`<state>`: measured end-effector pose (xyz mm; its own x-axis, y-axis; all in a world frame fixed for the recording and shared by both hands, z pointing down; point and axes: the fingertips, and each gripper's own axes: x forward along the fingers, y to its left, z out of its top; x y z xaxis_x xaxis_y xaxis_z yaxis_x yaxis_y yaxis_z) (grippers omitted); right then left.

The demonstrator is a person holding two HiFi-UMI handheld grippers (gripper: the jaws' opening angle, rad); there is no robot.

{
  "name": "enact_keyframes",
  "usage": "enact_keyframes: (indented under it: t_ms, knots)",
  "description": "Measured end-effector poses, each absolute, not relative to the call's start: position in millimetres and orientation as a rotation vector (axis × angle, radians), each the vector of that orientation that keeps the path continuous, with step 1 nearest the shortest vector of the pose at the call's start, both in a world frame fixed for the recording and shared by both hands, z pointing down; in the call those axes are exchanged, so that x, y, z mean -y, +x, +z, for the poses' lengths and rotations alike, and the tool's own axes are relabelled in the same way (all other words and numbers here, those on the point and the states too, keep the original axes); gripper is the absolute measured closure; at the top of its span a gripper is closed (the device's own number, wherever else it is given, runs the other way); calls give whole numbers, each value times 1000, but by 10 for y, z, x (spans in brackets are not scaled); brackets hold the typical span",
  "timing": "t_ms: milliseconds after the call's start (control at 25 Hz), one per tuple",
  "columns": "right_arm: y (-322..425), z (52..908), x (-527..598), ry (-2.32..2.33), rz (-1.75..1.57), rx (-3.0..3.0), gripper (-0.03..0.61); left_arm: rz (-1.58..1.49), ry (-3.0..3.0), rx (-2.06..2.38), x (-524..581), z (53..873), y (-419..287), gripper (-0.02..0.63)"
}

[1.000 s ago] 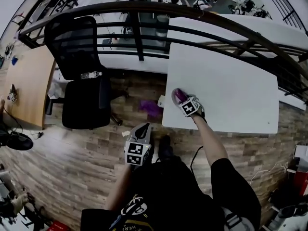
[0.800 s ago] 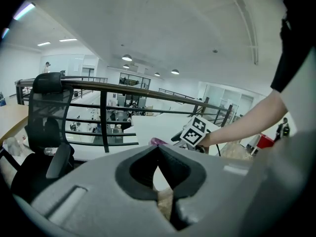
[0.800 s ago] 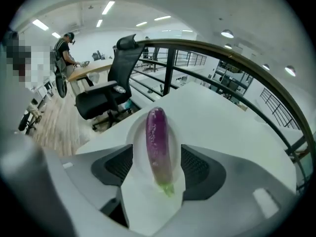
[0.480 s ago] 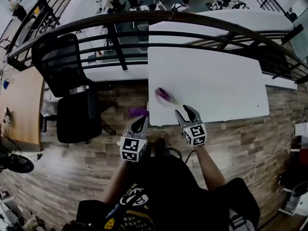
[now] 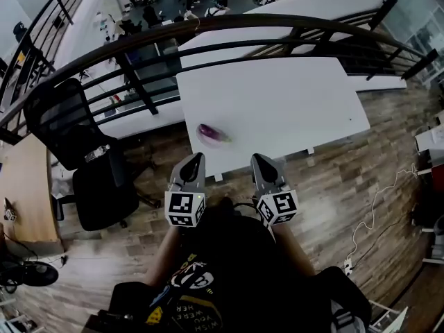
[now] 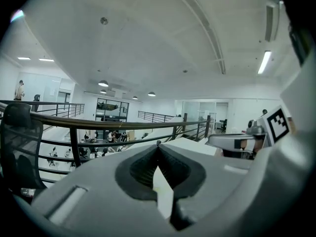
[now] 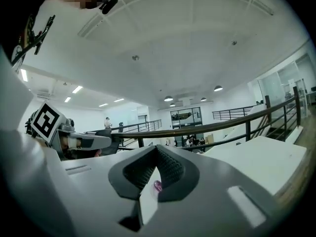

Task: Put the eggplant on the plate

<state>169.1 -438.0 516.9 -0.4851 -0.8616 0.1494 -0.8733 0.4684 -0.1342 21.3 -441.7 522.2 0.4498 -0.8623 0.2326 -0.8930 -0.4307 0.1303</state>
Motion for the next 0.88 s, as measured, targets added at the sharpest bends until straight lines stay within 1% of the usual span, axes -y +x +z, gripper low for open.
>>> enact_keyframes:
  t_ms: [440, 880]
  knots:
    - [1837, 5220, 4242, 1587, 363, 2608, 577, 219, 2464, 1492, 4274, 5244, 312, 608]
    - [1575, 5250, 4277, 1507, 356, 2627, 577, 217, 2435, 1532, 4241, 5238, 110, 609]
